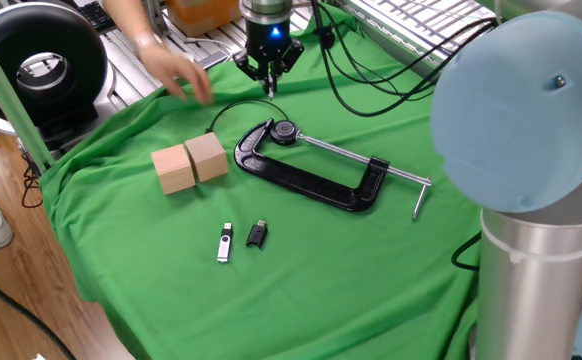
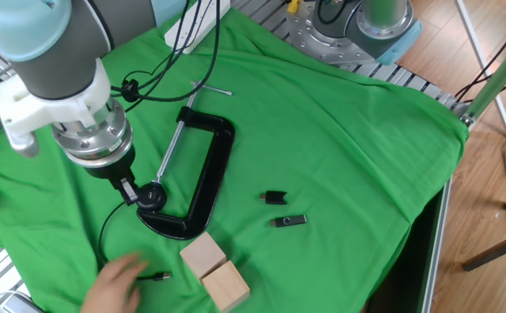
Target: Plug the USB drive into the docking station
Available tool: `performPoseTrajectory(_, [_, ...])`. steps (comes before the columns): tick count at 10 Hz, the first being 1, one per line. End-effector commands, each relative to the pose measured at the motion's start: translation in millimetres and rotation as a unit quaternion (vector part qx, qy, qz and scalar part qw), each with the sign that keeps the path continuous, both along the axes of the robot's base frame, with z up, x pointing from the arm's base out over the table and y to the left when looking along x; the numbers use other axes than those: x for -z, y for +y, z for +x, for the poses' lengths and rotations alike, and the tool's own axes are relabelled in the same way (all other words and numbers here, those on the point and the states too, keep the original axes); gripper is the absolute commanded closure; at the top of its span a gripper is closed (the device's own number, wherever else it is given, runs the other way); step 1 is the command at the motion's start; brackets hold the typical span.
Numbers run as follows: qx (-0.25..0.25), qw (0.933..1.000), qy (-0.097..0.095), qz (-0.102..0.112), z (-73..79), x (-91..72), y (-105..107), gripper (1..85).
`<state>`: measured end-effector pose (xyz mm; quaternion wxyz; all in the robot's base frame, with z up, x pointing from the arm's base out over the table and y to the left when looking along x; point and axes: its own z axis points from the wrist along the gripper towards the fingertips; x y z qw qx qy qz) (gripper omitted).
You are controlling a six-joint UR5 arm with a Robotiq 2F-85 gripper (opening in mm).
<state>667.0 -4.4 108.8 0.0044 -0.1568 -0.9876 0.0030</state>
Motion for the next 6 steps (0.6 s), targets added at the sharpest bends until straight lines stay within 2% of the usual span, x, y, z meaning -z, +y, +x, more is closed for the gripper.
performPoseTrajectory(1, [-0.021, 0.9997, 0.001, -0.011, 3.5, -4.3, 1.7, 84.0])
performPoseTrajectory(4, [-0.009, 0.9999, -0.012, 0.003, 14.1, -2.5, 22.7, 84.0])
performPoseTrajectory(5, [0.0, 0.9995, -0.03, -0.004, 22.7, -0.2, 26.5, 84.0])
performPoseTrajectory(6, [0.006, 0.9987, -0.05, 0.004, 32.9, 1.3, 34.9, 84.0])
